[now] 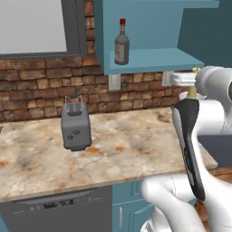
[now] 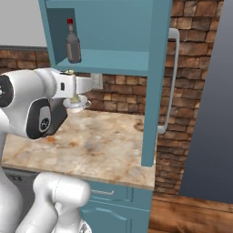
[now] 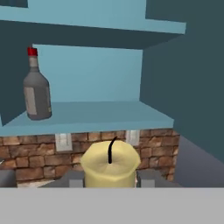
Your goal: Get the candle and the liquor from the cabinet and move them to the dining counter.
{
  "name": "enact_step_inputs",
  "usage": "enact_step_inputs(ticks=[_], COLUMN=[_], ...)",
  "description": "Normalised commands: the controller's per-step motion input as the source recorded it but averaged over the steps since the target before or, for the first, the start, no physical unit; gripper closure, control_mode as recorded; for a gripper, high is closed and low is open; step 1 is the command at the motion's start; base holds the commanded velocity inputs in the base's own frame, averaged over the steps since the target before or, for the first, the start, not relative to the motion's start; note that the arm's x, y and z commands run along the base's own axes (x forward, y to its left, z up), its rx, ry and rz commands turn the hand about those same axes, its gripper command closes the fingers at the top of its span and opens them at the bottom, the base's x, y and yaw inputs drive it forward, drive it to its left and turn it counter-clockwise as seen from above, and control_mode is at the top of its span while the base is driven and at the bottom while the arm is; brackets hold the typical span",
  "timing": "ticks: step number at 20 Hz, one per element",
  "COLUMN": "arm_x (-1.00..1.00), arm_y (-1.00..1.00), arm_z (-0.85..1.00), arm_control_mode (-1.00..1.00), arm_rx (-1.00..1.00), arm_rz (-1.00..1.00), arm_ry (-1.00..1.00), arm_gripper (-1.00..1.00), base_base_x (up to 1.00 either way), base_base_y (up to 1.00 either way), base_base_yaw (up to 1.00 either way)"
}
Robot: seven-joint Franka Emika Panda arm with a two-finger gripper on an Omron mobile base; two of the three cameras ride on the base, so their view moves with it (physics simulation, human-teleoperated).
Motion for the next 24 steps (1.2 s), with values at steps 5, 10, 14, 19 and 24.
enact_step_inputs(ticks=[5, 10, 14, 19, 24], arm_x=[-0.02, -0.09, -0.08, 0.0, -0.01], arm_y=[0.04, 0.15, 0.18, 0.05, 0.0], arm_z=[0.0, 0.0, 0.0, 0.0, 0.0], arm_control_mode=[-1.0, -1.0, -1.0, -1.0, -1.0], arm_rx=[0.03, 0.01, 0.0, 0.0, 0.0], arm_rz=[0.17, 0.19, 0.07, 0.0, 0.0], arm_ry=[0.08, 0.1, 0.02, 0.03, 0.03], arm_gripper=[1.0, 1.0, 1.0, 1.0, 1.0], base_base_x=[0.0, 0.0, 0.0, 0.0, 0.0], base_base_y=[0.0, 0.0, 0.0, 0.0, 0.0], base_base_yaw=[0.0, 0.0, 0.0, 0.0, 0.0])
